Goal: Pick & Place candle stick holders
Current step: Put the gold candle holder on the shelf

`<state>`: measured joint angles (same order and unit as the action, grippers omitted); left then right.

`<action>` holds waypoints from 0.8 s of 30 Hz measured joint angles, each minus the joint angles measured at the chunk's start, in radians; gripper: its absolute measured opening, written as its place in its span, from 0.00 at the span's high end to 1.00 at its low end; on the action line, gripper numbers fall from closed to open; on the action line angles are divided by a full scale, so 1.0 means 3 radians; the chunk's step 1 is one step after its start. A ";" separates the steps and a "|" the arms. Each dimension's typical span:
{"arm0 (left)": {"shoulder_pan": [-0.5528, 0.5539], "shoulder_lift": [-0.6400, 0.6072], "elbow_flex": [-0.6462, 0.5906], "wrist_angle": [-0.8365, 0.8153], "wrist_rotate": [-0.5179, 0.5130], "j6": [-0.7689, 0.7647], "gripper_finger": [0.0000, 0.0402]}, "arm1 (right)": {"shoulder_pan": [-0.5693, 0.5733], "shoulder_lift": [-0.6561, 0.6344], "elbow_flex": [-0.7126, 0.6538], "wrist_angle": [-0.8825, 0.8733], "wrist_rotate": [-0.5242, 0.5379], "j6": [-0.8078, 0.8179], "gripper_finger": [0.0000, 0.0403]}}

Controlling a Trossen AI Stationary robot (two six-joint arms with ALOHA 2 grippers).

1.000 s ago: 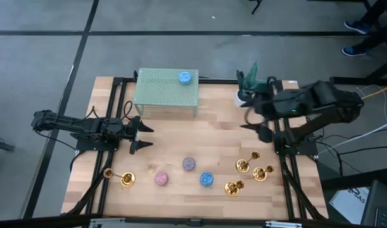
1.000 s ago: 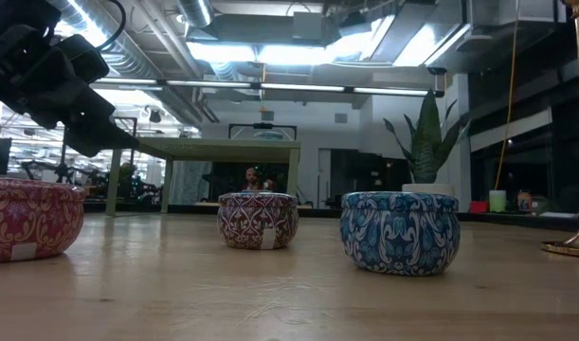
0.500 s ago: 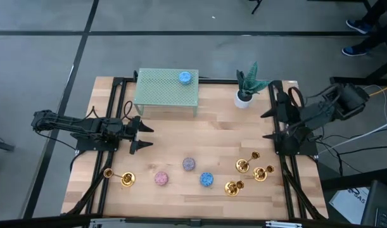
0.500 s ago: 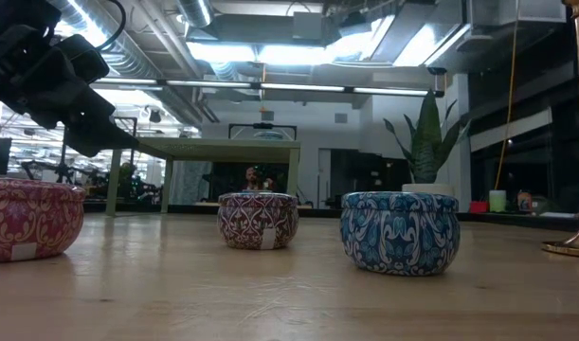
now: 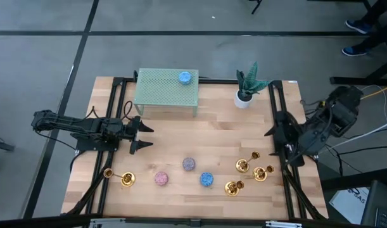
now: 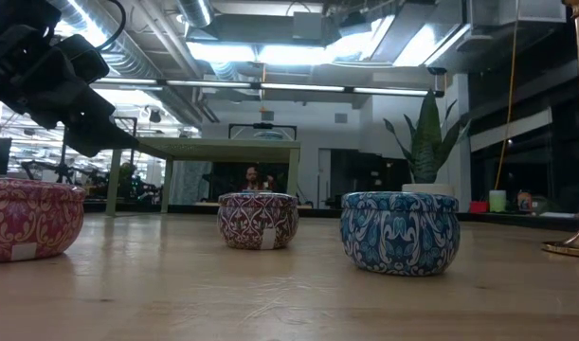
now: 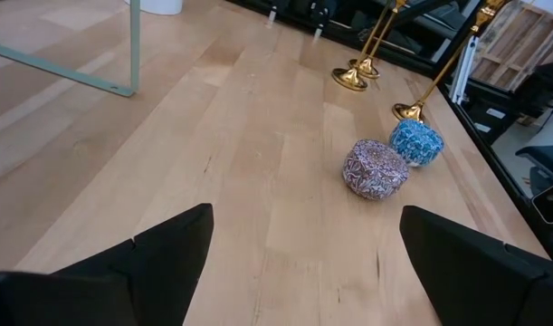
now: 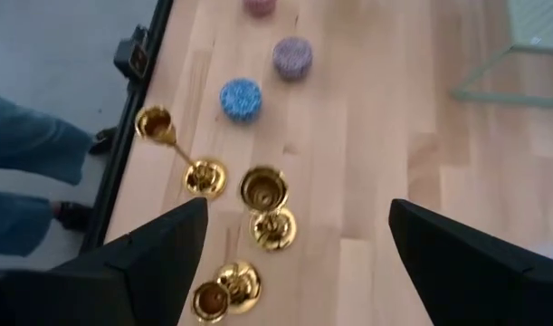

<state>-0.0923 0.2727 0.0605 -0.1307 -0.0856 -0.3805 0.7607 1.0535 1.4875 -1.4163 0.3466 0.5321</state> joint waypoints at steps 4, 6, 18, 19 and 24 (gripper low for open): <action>-0.0001 -0.0001 0.0000 0.0000 0.0000 0.0000 0.12 | 0.0140 -0.0122 -0.0235 0.0041 -0.0028 0.0213 0.13; 0.0000 -0.0001 0.0000 0.0000 0.0000 0.0000 0.12 | 0.0201 -0.0160 -0.0326 0.0046 -0.0030 0.0325 0.13; 0.0001 -0.0001 0.0000 0.0000 0.0000 0.0000 0.12 | 0.0558 -0.0222 -0.0685 0.0071 -0.0385 0.0804 0.13; 0.0001 -0.0001 0.0000 0.0000 0.0000 0.0000 0.12 | 0.0592 -0.0222 -0.0745 0.0074 -0.0403 0.0841 0.13; 0.0001 -0.0001 0.0000 0.0000 0.0000 0.0000 0.12 | 0.0723 -0.0220 -0.1157 0.0351 -0.0564 0.0906 0.13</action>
<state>-0.0921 0.2726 0.0605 -0.1307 -0.0856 -0.3805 0.9776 0.9874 1.1402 -1.3110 0.1773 0.8040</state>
